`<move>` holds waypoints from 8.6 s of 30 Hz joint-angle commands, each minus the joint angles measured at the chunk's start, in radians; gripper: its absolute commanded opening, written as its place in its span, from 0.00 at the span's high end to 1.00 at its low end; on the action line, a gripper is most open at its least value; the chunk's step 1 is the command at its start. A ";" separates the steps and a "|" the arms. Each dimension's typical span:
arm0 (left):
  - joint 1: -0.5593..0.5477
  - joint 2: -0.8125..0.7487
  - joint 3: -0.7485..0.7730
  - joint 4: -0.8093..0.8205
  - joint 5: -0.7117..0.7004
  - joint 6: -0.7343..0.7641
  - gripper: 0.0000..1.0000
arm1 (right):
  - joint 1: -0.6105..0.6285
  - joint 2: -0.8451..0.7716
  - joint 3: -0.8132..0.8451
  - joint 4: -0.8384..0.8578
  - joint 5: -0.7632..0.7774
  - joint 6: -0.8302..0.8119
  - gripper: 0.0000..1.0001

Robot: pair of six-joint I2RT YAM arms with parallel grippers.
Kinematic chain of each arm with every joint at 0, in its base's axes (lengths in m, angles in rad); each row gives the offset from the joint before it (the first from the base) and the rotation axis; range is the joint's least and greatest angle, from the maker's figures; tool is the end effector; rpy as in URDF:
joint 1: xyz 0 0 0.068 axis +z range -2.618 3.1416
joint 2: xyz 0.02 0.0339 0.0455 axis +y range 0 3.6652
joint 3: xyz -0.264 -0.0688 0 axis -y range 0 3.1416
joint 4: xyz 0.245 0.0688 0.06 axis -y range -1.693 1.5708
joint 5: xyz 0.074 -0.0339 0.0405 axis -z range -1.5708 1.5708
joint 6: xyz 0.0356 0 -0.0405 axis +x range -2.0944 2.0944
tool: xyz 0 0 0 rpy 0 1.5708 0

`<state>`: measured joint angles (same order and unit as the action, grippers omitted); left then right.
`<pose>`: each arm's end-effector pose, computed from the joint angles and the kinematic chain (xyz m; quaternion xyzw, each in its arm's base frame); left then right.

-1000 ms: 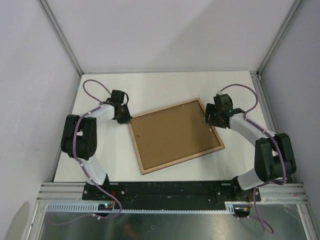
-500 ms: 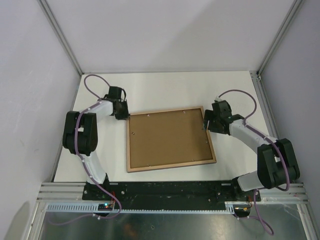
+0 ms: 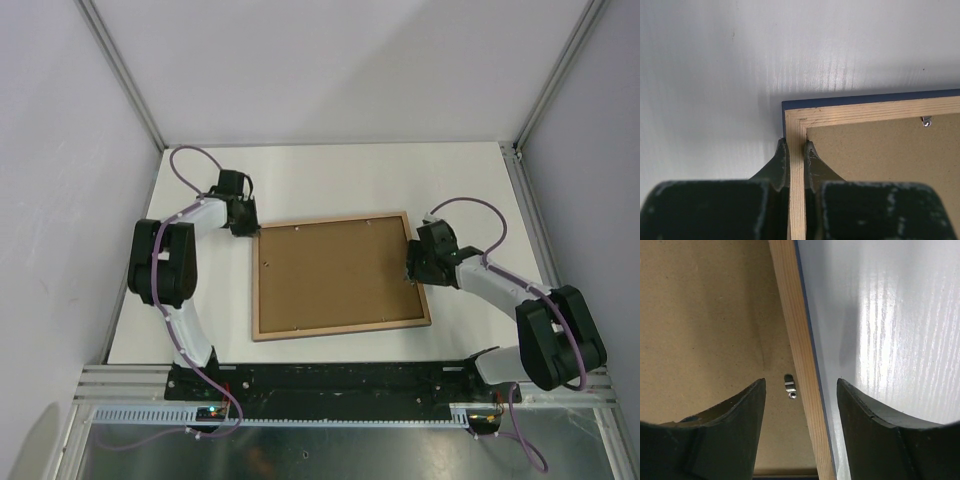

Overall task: Put the photo into the frame
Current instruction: Rotate the photo frame at the center of the board, then press the fastener onto the backboard, then adjust the photo frame at the center of the board.

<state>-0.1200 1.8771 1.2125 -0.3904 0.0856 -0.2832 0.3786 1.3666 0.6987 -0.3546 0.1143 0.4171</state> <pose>0.3803 -0.0489 0.1661 -0.0679 0.9637 -0.0916 0.2414 0.2366 0.0897 0.1740 0.0340 0.9606 0.0540 0.2705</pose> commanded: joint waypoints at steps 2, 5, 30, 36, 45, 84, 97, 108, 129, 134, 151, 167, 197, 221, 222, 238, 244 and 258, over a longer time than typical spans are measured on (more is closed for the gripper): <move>0.008 -0.001 0.039 0.029 -0.009 0.026 1.00 | 0.036 0.020 -0.001 0.046 0.059 0.016 0.40; 0.007 -0.001 0.040 0.030 -0.010 0.026 1.00 | 0.047 0.028 -0.001 0.041 0.072 0.018 0.43; 0.008 0.014 0.076 0.013 -0.028 0.004 1.00 | 0.075 0.019 -0.009 -0.012 0.120 0.000 0.52; 0.008 0.020 0.086 0.008 -0.047 -0.004 1.00 | 0.072 0.003 -0.022 -0.020 0.118 0.011 0.53; 0.007 0.024 0.101 0.004 -0.059 -0.008 1.00 | 0.072 0.017 -0.026 -0.012 0.107 0.016 0.60; 0.006 -0.092 0.061 0.000 0.008 -0.047 0.36 | -0.012 0.085 0.028 0.057 0.044 0.025 1.00; -0.063 -0.279 -0.216 -0.022 -0.182 -0.218 0.35 | -0.017 0.099 0.031 0.058 0.023 0.023 1.00; -0.114 -0.288 -0.278 -0.020 -0.227 -0.419 0.35 | -0.018 0.106 0.031 0.062 0.017 0.023 1.00; -0.138 -0.244 -0.306 -0.021 -0.310 -0.419 0.88 | -0.025 0.116 0.032 0.079 0.002 0.026 1.00; -0.139 -0.227 -0.293 -0.020 -0.310 -0.384 0.99 | -0.033 0.110 0.031 0.076 0.000 0.024 1.00; -0.138 -0.203 -0.263 -0.017 -0.299 -0.350 1.00 | -0.050 0.126 0.033 0.099 -0.020 0.019 1.00; -0.153 -0.225 -0.318 0.009 -0.247 -0.385 1.00 | -0.048 0.221 0.119 0.123 -0.012 0.017 1.00; -0.208 -0.438 -0.527 0.036 -0.220 -0.866 1.00 | -0.072 -0.008 0.195 -0.098 0.074 0.068 0.48; -0.467 -0.502 -0.521 0.052 -0.203 -0.846 0.74 | -0.077 0.187 0.068 0.144 -0.076 0.181 0.71; -0.468 -0.509 -0.521 0.054 -0.196 -0.823 0.67 | -0.085 0.191 0.068 0.150 -0.078 0.179 0.70; -0.333 -0.336 -0.039 -0.066 -0.257 -0.144 0.27 | -0.124 0.377 0.281 0.113 -0.055 0.099 0.50; -0.184 -0.120 0.084 -0.071 -0.160 -0.077 0.27 | -0.121 0.385 0.326 0.082 -0.043 0.079 0.38; -0.125 0.058 0.174 -0.071 -0.098 0.024 0.34 | -0.072 0.270 0.323 0.001 -0.036 0.071 0.35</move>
<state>-0.2619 1.9194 1.3430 -0.4732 -0.0536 -0.3050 0.2832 1.6962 1.0084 -0.3237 0.0597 0.4961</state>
